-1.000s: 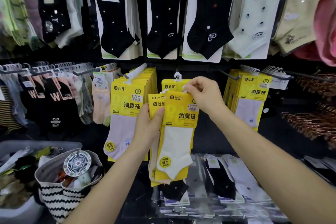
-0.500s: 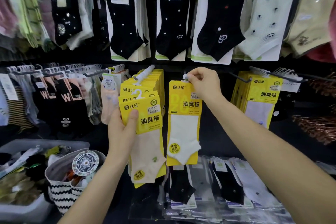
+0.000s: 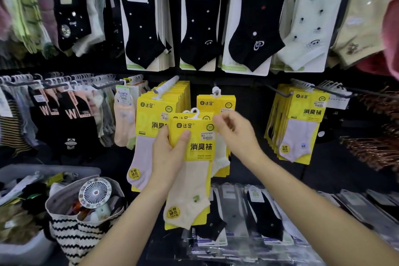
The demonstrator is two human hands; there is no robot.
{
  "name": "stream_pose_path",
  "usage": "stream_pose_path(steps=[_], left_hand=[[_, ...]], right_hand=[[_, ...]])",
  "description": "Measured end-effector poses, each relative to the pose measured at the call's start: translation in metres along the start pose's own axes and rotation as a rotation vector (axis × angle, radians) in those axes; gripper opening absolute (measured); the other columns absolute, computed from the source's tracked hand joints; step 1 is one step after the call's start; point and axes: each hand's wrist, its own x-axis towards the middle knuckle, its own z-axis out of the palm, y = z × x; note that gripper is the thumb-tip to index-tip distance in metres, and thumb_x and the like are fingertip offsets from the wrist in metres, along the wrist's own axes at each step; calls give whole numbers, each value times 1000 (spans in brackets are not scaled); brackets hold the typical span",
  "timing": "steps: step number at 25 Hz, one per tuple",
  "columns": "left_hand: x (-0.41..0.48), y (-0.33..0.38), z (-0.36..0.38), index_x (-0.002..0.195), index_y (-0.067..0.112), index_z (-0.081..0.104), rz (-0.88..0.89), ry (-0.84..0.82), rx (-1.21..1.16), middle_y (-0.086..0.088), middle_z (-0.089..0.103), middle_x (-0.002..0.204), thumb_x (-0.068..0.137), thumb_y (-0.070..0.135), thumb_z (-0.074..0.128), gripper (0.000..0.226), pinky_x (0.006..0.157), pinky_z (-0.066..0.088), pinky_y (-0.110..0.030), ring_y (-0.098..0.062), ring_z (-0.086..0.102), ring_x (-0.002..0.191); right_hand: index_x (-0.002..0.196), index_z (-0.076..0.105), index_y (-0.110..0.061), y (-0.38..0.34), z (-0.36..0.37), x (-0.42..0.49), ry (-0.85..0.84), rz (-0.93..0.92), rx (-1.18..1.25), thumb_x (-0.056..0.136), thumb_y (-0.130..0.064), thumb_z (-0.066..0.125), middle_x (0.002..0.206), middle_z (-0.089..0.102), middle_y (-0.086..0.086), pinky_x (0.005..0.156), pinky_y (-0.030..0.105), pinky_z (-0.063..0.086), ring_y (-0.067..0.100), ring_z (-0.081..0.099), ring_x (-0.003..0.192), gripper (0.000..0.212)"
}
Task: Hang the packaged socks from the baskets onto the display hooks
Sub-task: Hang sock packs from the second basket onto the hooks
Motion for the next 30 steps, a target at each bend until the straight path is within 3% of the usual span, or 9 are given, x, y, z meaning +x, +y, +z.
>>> stream_pose_path(steps=[2, 5, 9, 12, 16, 19, 24, 27, 30], left_hand=[[-2, 0, 13, 90, 26, 57, -4, -21, -38, 8, 66, 90, 87, 18, 64, 11, 64, 49, -10, 8, 62, 75], [-5, -2, 25, 92, 26, 58, -53, -50, -74, 7, 67, 92, 90, 25, 60, 3, 69, 53, -21, -3, 65, 83], [-6, -2, 30, 90, 28, 56, -54, -65, -103, 10, 65, 90, 95, 25, 49, 10, 64, 50, -14, 3, 62, 79], [-8, -2, 26, 93, 28, 57, -30, -75, -94, 9, 65, 94, 96, 23, 47, 11, 68, 52, -20, -3, 62, 84], [-8, -7, 9, 88, 10, 55, -14, 5, -67, 1, 57, 80, 98, 17, 45, 16, 64, 44, -28, -7, 51, 70], [-1, -8, -9, 74, 13, 43, -29, 88, -57, 2, 43, 68, 98, 17, 43, 25, 60, 34, -29, -8, 39, 64], [-2, -12, -24, 67, 22, 41, -9, 109, -72, 21, 49, 54, 99, 15, 43, 33, 48, 36, -9, 6, 42, 51], [-8, -17, -28, 66, 21, 41, -30, 112, -82, 21, 50, 54, 99, 13, 43, 34, 46, 35, -6, 7, 43, 48], [-9, -21, -33, 73, 16, 49, -61, 119, -87, 10, 55, 71, 98, 16, 44, 26, 52, 43, -11, 3, 51, 59]], right_hand=[[87, 61, -27, 2, 1, -9, -48, 25, 17, 85, -35, 64, 79, 65, -10, 63, 12, 46, -3, 58, 70, 9], [86, 61, -33, 2, -8, -10, -9, 76, 99, 84, -28, 67, 90, 71, -4, 75, 32, 57, 15, 68, 85, 8], [88, 60, -32, 3, -16, -10, 22, 106, 140, 83, -26, 69, 85, 71, -10, 66, 19, 56, 5, 70, 80, 12], [85, 60, -33, 4, -12, -8, 52, 117, 100, 82, -25, 69, 85, 68, -12, 67, 18, 54, 4, 67, 80, 12], [83, 57, -33, 2, -3, -4, 64, 153, 168, 89, -19, 62, 84, 68, -12, 70, 23, 55, 3, 67, 79, 15], [82, 56, -26, 1, -10, 9, 177, 208, 236, 92, -16, 57, 80, 68, -8, 67, 26, 53, 6, 65, 74, 15], [82, 55, -25, 0, -13, 34, 257, 229, 164, 92, -20, 56, 90, 70, 5, 76, 43, 57, 21, 67, 85, 11], [80, 54, -30, 2, -3, 40, 227, 231, 78, 92, -24, 56, 90, 70, 2, 79, 43, 56, 18, 67, 86, 14], [76, 52, -32, 8, 0, 43, 247, 219, 18, 91, -26, 58, 87, 68, -1, 76, 38, 56, 15, 66, 84, 17]])
